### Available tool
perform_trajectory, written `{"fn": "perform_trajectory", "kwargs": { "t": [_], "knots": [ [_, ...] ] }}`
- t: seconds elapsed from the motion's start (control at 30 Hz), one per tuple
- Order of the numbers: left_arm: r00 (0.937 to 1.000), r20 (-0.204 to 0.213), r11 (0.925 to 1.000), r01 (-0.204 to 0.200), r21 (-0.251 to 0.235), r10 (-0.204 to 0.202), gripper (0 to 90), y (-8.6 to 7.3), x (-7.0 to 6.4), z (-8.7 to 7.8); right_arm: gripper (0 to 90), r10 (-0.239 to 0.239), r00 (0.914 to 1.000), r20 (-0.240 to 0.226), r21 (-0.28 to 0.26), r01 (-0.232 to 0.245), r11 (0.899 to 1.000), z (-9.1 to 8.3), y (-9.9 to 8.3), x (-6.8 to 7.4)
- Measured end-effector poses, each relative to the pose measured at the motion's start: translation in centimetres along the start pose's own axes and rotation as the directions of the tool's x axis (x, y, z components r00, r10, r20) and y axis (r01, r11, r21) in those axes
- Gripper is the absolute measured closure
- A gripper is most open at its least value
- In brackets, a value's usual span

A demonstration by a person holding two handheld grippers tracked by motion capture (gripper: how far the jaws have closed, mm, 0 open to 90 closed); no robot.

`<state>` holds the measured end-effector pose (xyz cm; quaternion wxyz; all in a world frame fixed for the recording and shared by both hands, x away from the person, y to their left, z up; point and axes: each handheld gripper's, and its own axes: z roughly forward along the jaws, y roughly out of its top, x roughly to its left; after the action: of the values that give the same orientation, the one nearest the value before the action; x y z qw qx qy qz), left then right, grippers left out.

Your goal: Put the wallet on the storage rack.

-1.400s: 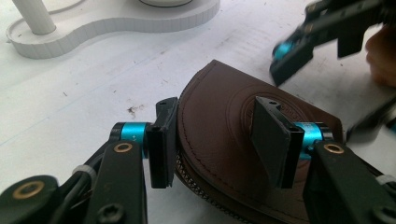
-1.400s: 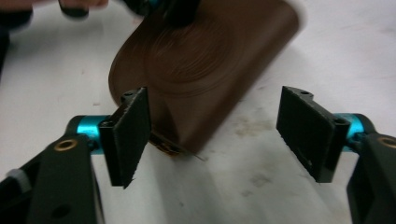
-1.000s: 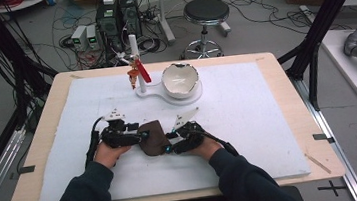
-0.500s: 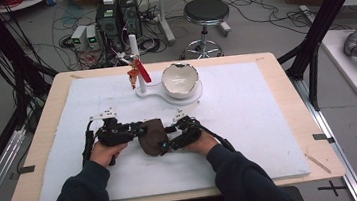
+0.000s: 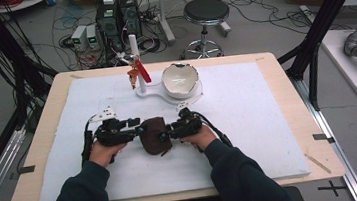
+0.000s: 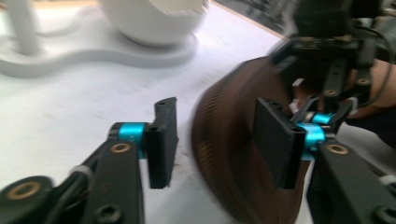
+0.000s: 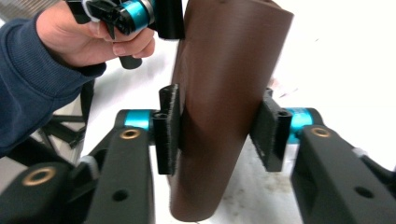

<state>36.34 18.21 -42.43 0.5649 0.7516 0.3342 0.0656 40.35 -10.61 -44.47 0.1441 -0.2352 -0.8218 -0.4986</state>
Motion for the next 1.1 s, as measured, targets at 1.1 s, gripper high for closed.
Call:
{"fn": "perform_trajectory", "kwargs": {
  "t": [1.1],
  "knots": [
    [0.946, -0.323, 0.9958, -0.01, -0.091, -0.02, 19.2, -0.4, 3.8, -4.6, 65.2, -0.147, 0.861, 0.487, -0.172, 0.26, 0.95, -11.5, 10.3, -1.9]
  ]
}}
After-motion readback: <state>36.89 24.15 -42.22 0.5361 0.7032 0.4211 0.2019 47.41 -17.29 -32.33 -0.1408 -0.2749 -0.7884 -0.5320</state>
